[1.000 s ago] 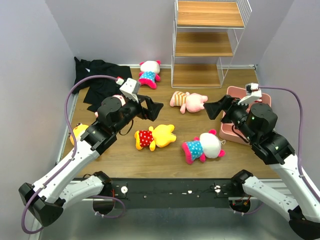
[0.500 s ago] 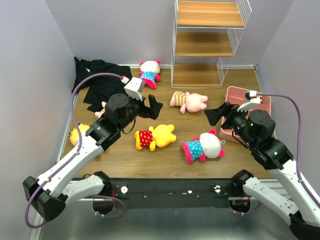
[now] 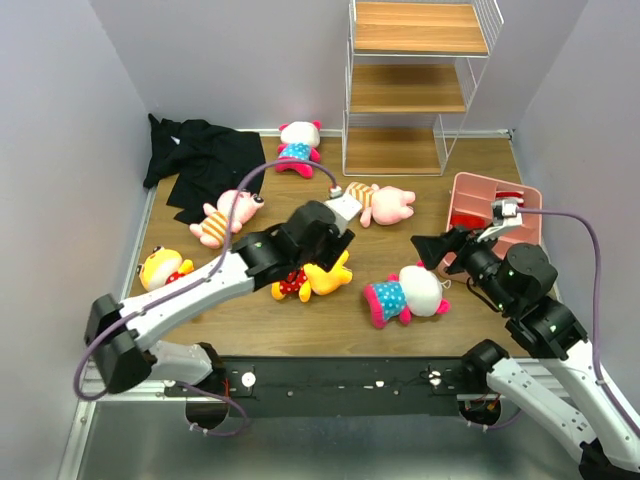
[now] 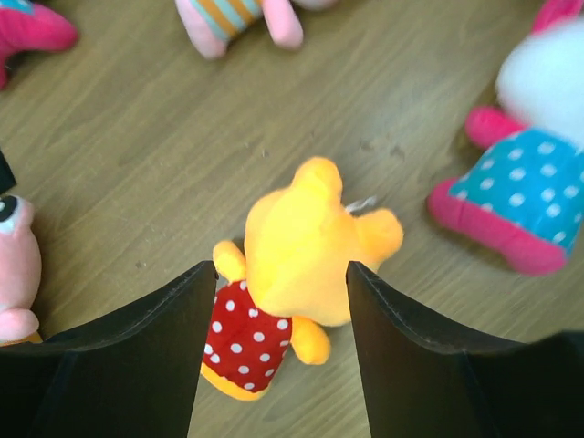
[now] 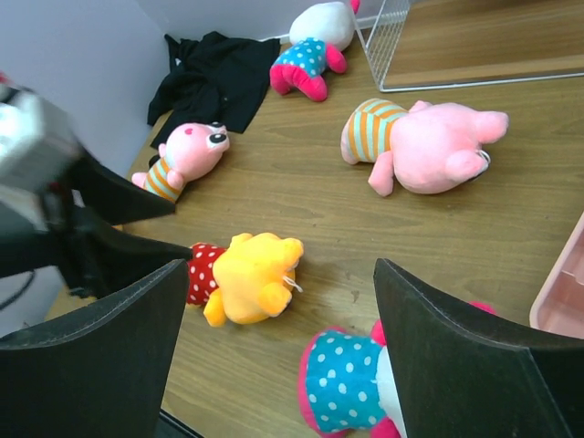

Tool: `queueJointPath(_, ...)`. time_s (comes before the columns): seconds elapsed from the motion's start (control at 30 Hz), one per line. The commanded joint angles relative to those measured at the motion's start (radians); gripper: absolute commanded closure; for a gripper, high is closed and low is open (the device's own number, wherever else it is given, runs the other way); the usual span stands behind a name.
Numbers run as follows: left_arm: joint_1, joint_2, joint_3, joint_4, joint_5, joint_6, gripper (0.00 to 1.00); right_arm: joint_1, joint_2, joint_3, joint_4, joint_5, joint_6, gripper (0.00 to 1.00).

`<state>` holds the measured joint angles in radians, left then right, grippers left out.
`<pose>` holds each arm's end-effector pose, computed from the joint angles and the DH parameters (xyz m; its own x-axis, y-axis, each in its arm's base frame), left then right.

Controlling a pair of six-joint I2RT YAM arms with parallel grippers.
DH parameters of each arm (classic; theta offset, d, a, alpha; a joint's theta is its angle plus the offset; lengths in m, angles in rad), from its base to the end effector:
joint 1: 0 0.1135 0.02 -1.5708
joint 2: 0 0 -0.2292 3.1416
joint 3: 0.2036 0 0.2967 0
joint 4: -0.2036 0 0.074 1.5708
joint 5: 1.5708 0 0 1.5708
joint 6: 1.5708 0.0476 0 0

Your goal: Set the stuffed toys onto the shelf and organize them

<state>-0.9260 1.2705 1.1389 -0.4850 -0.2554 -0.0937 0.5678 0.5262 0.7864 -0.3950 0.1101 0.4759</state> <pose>0.2176 -0.2694 0.2844 -0.4068 0.3903 -0.8259 0.6141 0.7862 0.0691 0.1776 0.1071 0.3450 -0.3035 0.3465 -0.8876 -0.3416 0.8300 0.4409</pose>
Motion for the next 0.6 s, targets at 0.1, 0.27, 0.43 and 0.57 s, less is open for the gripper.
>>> queueJointPath(0.1,-0.013,0.156,0.018,-0.084,-0.045,0.081,0.34,0.004,-0.074,-0.026,0.031,-0.036,-0.028,0.12)
queueJointPath(0.27,-0.013,0.283,0.042,-0.096,-0.033,0.077,0.42,0.004,-0.118,-0.044,0.038,-0.032,-0.026,0.13)
queueJointPath(0.43,-0.013,0.358,0.068,-0.113,-0.048,0.072,0.45,0.004,-0.129,-0.041,0.039,-0.024,-0.028,0.13)
queueJointPath(0.57,-0.013,0.389,0.087,-0.13,0.027,0.072,0.64,0.004,-0.124,-0.039,0.041,-0.023,-0.028,0.13)
